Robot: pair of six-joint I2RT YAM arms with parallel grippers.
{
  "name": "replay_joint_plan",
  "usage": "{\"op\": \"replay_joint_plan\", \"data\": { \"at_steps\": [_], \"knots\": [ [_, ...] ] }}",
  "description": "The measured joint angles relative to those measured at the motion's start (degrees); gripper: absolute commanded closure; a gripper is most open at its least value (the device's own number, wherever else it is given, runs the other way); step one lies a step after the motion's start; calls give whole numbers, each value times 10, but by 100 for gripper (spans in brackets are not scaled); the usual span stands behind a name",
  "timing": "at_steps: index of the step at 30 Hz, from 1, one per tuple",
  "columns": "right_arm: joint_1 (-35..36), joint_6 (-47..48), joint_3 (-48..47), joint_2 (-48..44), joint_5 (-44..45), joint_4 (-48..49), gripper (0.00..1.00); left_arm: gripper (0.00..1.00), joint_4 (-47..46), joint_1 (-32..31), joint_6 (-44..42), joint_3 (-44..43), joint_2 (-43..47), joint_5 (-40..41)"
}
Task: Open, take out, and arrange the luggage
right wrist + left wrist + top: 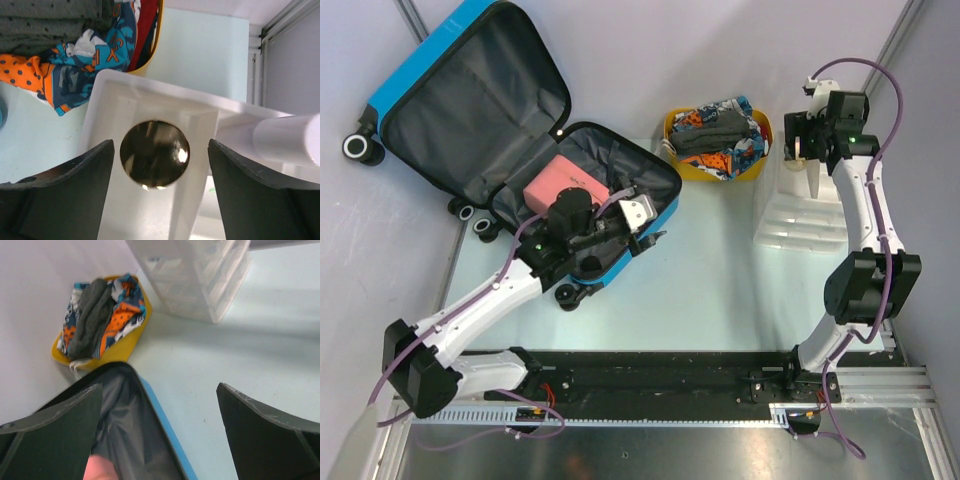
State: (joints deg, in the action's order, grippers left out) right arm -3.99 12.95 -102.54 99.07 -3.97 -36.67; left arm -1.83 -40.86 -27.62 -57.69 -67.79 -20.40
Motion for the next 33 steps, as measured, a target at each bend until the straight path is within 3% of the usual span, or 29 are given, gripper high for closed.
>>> {"op": "replay_joint_plan", "data": {
  "at_steps": [7,12,15,22,33],
  "knots": [
    [0,-5,-15,0,-9,27,16,1,62,68,22,0,10,-21],
    [7,-7,-18,-10,-37,42,9,3,177,141,3,-12,0,-60],
    [16,-7,-18,-30,-71,57,7,8,246,173,-36,-24,-26,-70],
    [65,-2,-2,-103,-149,96,7,34,347,185,-114,-39,-118,-34],
    [105,3,8,-100,-171,94,7,50,393,202,-144,-89,-276,-15]
  ]
}}
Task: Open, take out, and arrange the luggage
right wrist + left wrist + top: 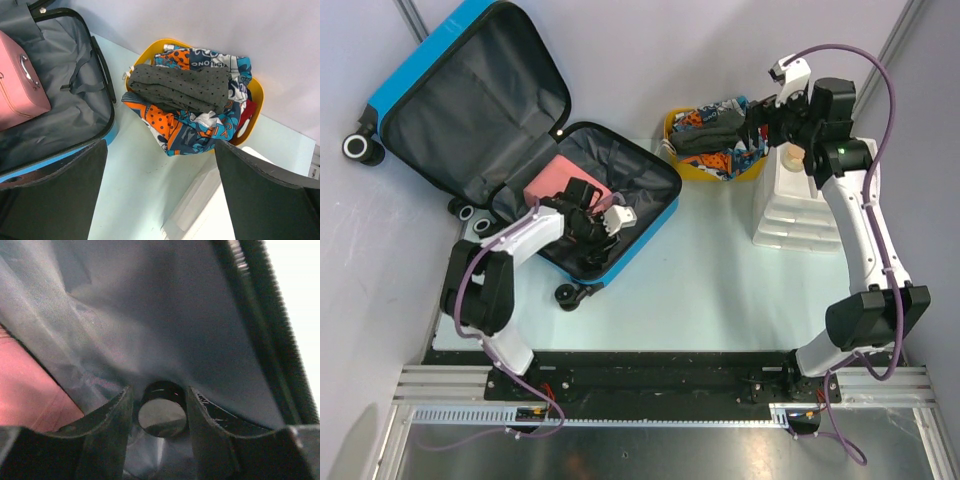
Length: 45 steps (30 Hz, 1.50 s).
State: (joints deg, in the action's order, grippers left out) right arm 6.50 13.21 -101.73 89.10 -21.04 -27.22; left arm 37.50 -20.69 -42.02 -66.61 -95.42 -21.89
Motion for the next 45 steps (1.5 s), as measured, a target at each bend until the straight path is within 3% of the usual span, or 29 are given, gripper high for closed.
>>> {"op": "replay_joint_plan", "data": {
  "at_steps": [9,12,15,19,31,35,41,45],
  "knots": [
    [1,4,-35,36,17,-31,7,53,12,24,-36,-14,-96,-14],
    [1,4,-43,41,23,-37,6,30,20,24,-42,-33,-115,-14],
    [1,4,-50,44,26,-42,6,21,30,23,-50,-42,-119,-9],
    [0,4,-51,45,28,-43,6,18,35,22,-61,-42,-116,-4],
    [-11,-2,-50,51,22,-39,6,20,71,18,-66,-40,-93,32],
    [-16,-7,-48,51,15,-36,6,27,75,16,-66,-38,-93,36],
    [-23,-11,-37,51,4,-28,6,57,81,10,-66,-40,-113,48],
    [-29,-11,-24,47,-3,-26,6,66,82,9,-57,-48,-115,48]
  ]
}}
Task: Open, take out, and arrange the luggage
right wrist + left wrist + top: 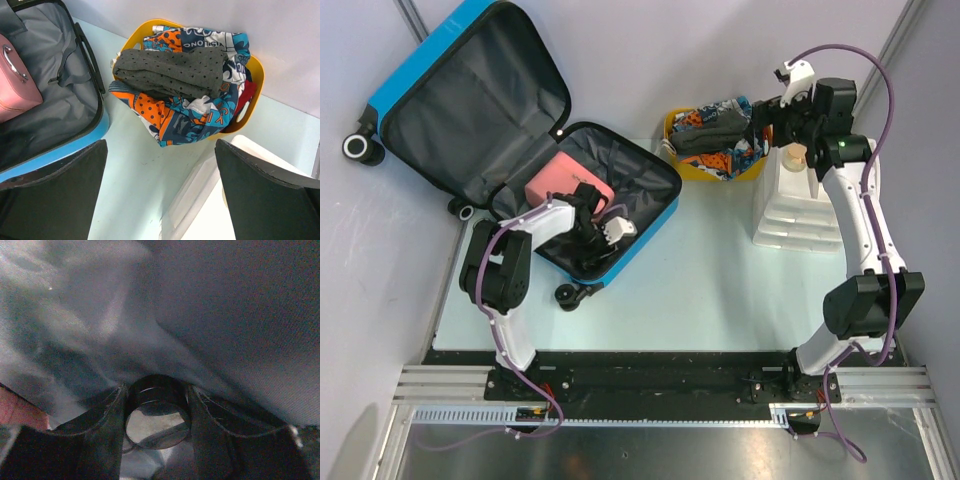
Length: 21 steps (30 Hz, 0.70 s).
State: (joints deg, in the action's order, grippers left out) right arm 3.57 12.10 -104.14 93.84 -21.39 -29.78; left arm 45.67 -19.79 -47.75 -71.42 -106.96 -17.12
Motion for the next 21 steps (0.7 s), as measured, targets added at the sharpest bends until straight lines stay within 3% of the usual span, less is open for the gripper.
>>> {"op": "replay_joint_plan", "data": {
  "at_steps": [8,21],
  "knots": [
    [-4,0,32,-23,-8,8,6,78,-1,-4,28,-7,25,-13],
    [-4,-8,57,-50,-73,23,7,79,4,-10,116,-103,148,-67]
  ]
}}
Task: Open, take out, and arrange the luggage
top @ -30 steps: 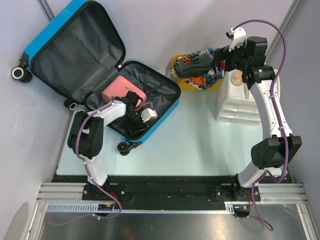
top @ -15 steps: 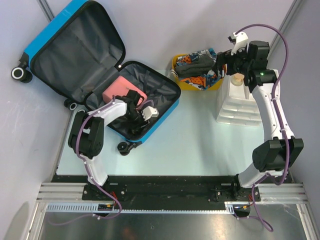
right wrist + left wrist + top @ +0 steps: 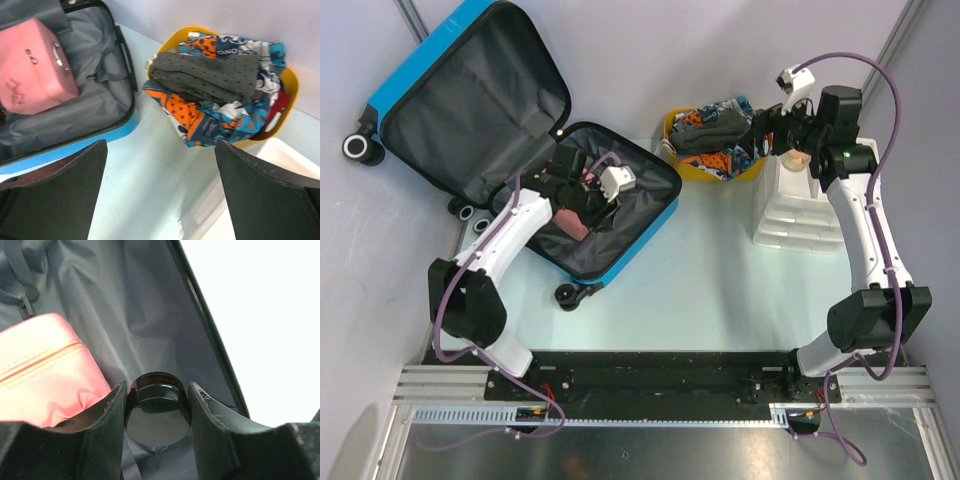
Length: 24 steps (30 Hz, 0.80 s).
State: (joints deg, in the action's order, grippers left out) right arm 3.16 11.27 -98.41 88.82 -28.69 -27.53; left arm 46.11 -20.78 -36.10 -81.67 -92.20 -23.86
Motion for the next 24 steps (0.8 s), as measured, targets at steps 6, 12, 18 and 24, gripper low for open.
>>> {"op": "replay_joint_plan", "data": {
  "at_steps": [6,12,18,24],
  "knots": [
    [14,-52,31,0,-85,-1,9,78,-1,-12,37,-42,24,-57],
    [71,-83,88,-2,-157,-9,7,80,0,-58,61,-73,35,-92],
    [116,-70,185,-26,-155,4,7,82,-6,-59,173,-146,-16,-126],
    [112,-24,212,-56,-155,41,0,82,-22,-71,260,-156,-42,-126]
  ]
}}
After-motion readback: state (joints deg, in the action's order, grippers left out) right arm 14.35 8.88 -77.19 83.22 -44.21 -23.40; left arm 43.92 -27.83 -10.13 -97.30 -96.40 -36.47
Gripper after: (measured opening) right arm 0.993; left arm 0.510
